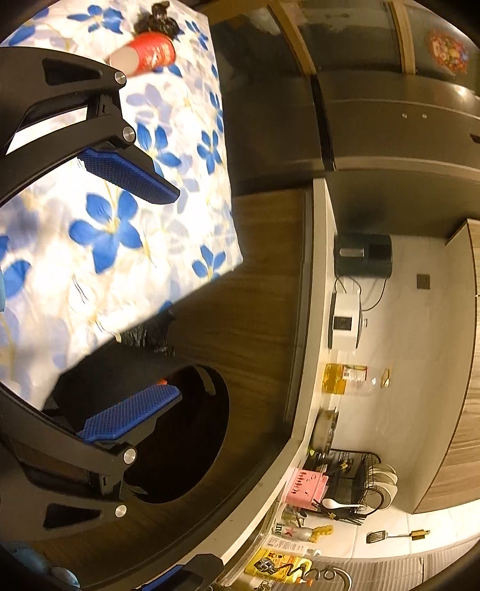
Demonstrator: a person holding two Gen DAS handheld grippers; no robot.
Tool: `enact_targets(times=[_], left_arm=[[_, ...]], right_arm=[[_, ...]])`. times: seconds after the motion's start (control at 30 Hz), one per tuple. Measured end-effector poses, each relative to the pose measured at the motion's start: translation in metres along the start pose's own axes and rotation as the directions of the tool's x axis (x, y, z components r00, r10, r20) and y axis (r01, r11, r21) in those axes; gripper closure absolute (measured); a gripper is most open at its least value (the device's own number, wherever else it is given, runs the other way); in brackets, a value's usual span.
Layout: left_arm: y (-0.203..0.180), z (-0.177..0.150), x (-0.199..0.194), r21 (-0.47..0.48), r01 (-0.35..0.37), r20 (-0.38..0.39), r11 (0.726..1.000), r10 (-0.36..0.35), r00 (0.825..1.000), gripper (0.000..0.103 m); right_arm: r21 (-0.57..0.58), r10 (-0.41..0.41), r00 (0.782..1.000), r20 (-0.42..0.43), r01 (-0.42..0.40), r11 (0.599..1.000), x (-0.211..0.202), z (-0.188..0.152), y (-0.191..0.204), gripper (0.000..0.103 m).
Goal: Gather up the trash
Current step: 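Move both tools back over the table toward the black bag and small red cup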
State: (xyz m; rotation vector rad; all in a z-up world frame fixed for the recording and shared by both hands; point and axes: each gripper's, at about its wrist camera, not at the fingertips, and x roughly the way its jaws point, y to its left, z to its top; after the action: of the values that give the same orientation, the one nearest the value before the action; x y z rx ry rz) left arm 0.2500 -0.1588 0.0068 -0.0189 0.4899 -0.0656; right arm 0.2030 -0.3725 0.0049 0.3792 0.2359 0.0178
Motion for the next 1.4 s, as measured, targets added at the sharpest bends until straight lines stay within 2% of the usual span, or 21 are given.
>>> enact_targets(times=[0.27, 0.4, 0.63, 0.9, 1.17, 1.4], left_arm=[[0.038, -0.015, -0.029, -0.036, -0.071, 0.011, 0.997, 0.072, 0.997, 0.009], [0.063, -0.021, -0.04, -0.053, -0.128, 0.014, 0.99, 0.129, 0.992, 0.009], [0.103, -0.029, -0.056, -0.105, -0.186, 0.012, 0.977, 0.188, 0.982, 0.009], [0.146, -0.039, -0.07, -0.149, -0.258, 0.001, 0.955, 0.261, 0.965, 0.009], [0.179, -0.049, -0.077, -0.191, -0.312, -0.011, 0.931, 0.316, 0.949, 0.009], [0.222, -0.062, -0.086, -0.241, -0.391, -0.031, 0.889, 0.395, 0.918, 0.009]], right_arm=[[-0.022, 0.058, 0.998, -0.022, -0.058, 0.998, -0.012, -0.017, 0.035, 0.016], [-0.043, 0.094, 0.995, -0.044, -0.096, 0.995, -0.012, -0.026, 0.056, 0.016], [-0.083, 0.161, 0.983, -0.086, -0.168, 0.982, -0.007, -0.042, 0.097, 0.016], [-0.114, 0.244, 0.961, -0.133, -0.26, 0.959, -0.001, -0.058, 0.14, 0.016], [-0.136, 0.294, 0.938, -0.185, -0.32, 0.938, 0.011, -0.074, 0.171, 0.016], [-0.15, 0.361, 0.9, -0.243, -0.403, 0.903, 0.029, -0.097, 0.21, 0.016]])
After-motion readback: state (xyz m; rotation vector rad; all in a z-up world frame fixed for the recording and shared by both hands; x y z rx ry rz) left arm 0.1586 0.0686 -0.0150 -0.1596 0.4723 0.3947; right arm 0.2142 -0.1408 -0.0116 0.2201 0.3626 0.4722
